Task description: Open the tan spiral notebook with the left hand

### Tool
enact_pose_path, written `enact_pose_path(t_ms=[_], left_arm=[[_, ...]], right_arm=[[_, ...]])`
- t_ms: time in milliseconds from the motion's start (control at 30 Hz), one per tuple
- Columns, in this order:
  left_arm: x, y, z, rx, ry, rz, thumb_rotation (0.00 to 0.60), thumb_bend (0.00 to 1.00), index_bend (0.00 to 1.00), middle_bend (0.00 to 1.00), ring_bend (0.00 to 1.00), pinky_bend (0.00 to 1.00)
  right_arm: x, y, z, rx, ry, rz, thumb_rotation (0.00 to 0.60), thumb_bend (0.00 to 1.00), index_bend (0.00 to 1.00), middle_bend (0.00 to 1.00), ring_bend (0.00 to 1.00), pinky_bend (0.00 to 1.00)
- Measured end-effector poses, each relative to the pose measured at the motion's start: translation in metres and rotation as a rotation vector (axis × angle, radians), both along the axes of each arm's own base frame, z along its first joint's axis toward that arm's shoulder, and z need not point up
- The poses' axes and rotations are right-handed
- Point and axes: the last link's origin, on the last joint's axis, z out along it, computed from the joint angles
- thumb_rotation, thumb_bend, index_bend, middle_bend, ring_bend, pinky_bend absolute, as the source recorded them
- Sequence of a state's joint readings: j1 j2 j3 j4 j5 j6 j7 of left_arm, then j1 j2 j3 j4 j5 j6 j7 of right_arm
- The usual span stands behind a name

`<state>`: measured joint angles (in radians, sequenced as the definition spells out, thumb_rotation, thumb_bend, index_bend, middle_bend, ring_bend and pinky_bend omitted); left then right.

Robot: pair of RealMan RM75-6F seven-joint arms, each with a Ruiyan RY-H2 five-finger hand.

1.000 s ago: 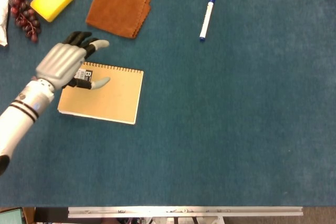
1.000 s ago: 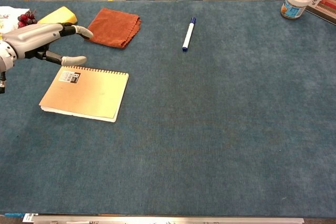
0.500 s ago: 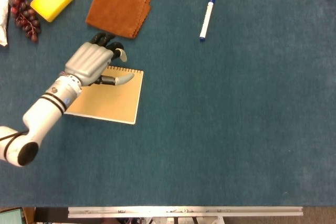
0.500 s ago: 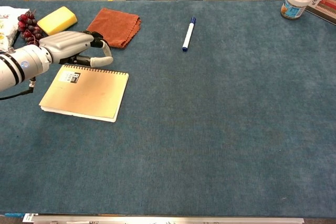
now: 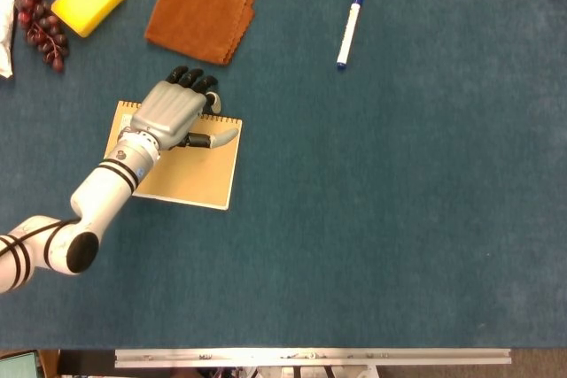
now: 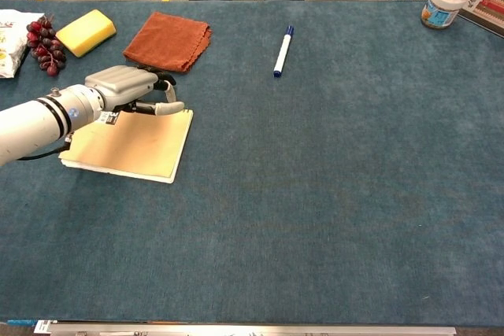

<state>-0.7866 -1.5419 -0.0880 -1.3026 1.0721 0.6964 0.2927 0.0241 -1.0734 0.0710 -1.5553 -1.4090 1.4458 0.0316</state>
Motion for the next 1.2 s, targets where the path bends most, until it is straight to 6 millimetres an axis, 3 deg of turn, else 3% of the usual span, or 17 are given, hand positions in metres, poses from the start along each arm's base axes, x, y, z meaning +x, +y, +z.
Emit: enact_pose_path(t_ms=[500,1200], left_arm=[[0.001,-0.025,0.0,-0.024,-0.01,-0.03,0.0,0.17,0.33,0.1,0.0,0.0],[-0.01,-0.081,0.038,-0.047,-0.017,-0.058,0.0,0.17,0.33,0.1,0.0,0.0]], right_arm=[[-0.001,0.002,0.0,0.0,-0.001,-0.006,0.6,0.42,0.32,0.36,0.31,0.38],[0.002,0.009,0.002,-0.012,-0.009,0.002,0.6,0.42,0.32,0.36,0.31,0.38]])
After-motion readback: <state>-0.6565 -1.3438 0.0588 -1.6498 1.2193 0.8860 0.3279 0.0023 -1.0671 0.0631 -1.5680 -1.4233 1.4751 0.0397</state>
